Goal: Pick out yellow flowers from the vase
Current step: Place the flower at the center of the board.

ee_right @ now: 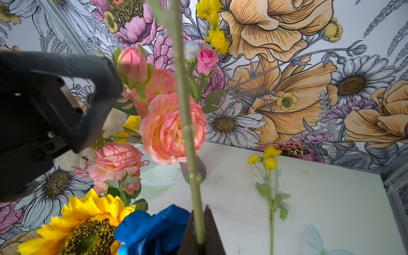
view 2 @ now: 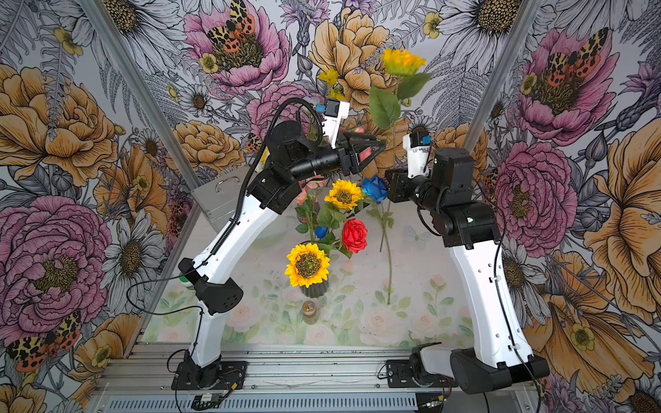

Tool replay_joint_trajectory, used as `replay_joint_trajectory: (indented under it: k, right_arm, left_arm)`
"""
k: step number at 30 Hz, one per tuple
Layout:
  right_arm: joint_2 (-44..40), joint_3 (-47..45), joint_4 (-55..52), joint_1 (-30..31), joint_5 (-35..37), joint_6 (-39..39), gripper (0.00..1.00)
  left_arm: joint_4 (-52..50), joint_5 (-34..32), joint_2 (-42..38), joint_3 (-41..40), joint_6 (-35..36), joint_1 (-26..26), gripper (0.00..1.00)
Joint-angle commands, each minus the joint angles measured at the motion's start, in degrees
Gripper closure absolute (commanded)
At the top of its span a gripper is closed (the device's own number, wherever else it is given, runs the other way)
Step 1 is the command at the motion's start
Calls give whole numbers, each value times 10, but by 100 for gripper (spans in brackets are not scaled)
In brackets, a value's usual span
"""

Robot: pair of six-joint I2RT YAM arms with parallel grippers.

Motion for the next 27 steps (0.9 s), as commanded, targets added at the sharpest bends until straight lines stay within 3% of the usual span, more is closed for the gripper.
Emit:
replay_joint_trajectory:
  k: [1, 2, 3, 12, 16, 22, 27]
  right_arm:
    - [-17, -4, 17, 0, 20, 3, 100]
    - [-19, -4, 16, -1, 23, 3, 100]
    - [-21, -4, 15, 0, 28, 2, 100]
    - [-33, -24, 9, -34, 107, 17, 100]
    - [-17, -40, 5, -70, 111, 38, 100]
    - [26, -84, 3, -75, 143, 37, 100]
    - [92, -120, 6, -74, 142, 31, 100]
  left_arm:
    - [-4, 15, -1, -3, 11, -5, 13]
    - [-5, 14, -3, -4, 12, -6, 2]
    - [-6, 14, -7, -6, 13, -6, 1]
    - [-56, 12, -77, -26, 64, -13, 1]
    - [-133, -30, -118, -40, 128, -21, 1]
    - [-157, -161, -258, -217, 174, -18, 1]
    - [-157, -231, -367, -352, 157, 11, 1]
